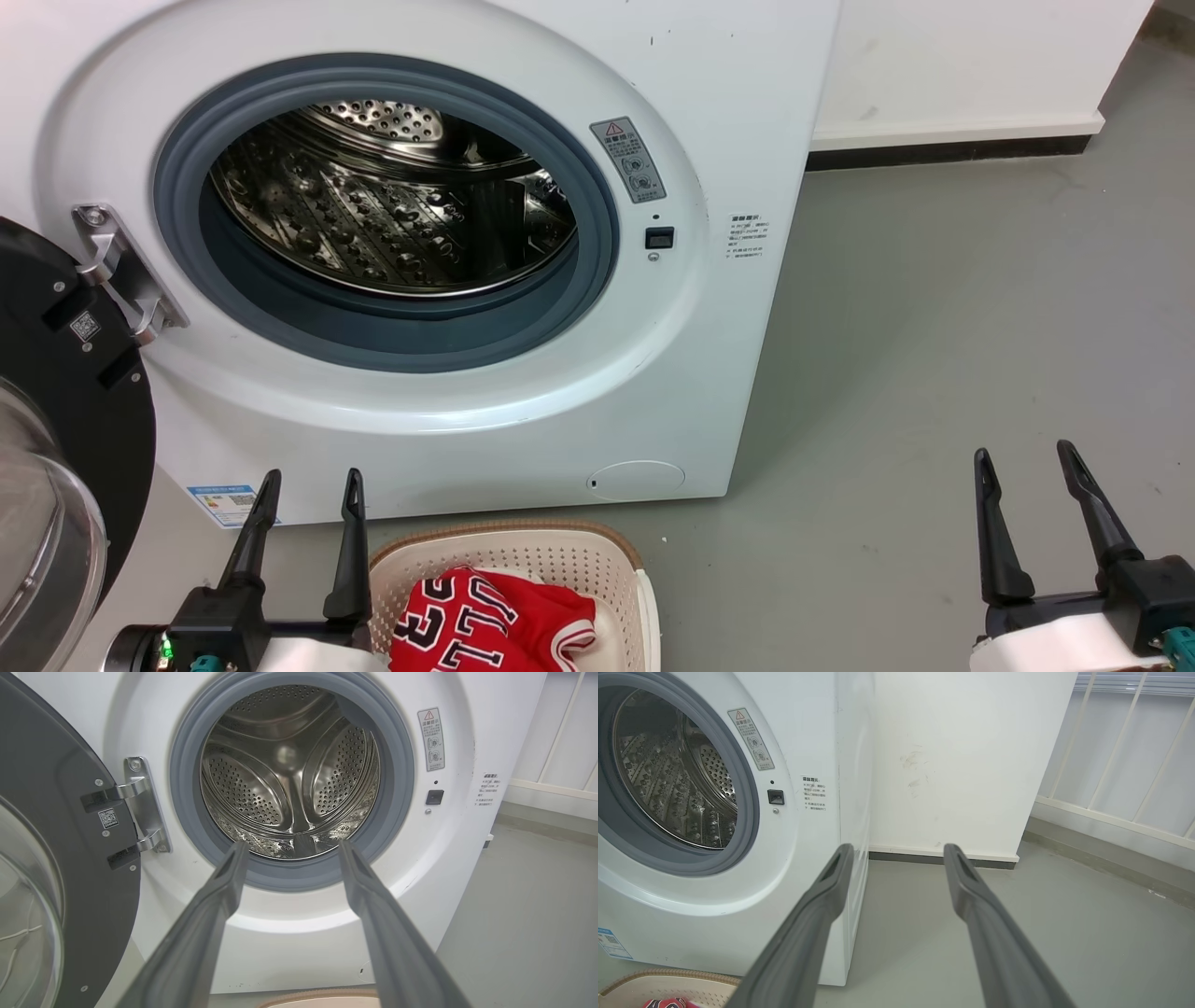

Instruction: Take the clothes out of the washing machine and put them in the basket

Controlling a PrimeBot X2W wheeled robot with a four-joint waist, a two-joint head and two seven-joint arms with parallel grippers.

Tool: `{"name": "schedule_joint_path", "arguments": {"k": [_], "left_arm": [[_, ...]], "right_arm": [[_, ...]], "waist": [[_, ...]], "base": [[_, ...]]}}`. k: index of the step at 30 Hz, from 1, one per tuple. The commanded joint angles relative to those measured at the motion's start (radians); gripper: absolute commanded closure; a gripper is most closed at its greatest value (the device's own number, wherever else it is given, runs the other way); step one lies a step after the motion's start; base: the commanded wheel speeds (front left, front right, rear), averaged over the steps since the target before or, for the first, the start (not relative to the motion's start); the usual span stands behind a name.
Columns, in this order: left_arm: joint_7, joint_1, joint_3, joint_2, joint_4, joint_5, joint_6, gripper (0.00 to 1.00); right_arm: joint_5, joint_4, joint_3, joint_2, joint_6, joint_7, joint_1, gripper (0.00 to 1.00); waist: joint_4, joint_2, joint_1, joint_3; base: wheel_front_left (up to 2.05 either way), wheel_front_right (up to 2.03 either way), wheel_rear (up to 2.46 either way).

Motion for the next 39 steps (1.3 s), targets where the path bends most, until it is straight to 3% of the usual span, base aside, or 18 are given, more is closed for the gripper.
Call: {"name": "schedule_joint_path", "arguments": {"k": [1,26,27,30,39], "left_arm": [[-0.003,0.002,0.000,-0.002,-0.001,0.001,0.003,0.00],[-0.003,-0.017,-0.002,-0.003,0.011,-0.004,-0.006,0.00],[0.000,-0.011,-0.001,-0.001,0.014,0.000,-0.004,1.00],[0.008,-0.003,0.000,-0.002,0.044,-0.007,-0.005,1.00],[0.058,-0.034,0.010,-0.002,0.075,-0.198,-0.008,1.00]], "right_arm": [[0.006,0.001,-0.002,0.001,-0.001,-0.002,0.008,0.00],[0.014,0.012,0.009,0.001,-0.001,-0.002,-0.011,0.00],[0.007,0.013,0.008,0.000,0.000,0.000,-0.003,1.00],[0.013,0.038,0.011,0.001,0.000,0.002,0.002,1.00],[0.229,0.061,0.020,-0.009,0.000,0.038,-0.021,1.00]], "waist": [[0.000,-0.0001,0.0001,0.000],[0.000,-0.0001,0.0001,0.003],[0.000,-0.0001,0.0002,0.003],[0.000,-0.0001,0.0002,0.003],[0.004,-0.0001,0.0002,0.001]], "base": [[0.00,0.00,0.00],[0.00,0.00,0.00],[0.00,0.00,0.00],[0.00,0.00,0.00],[0.00,0.00,0.00]]}}
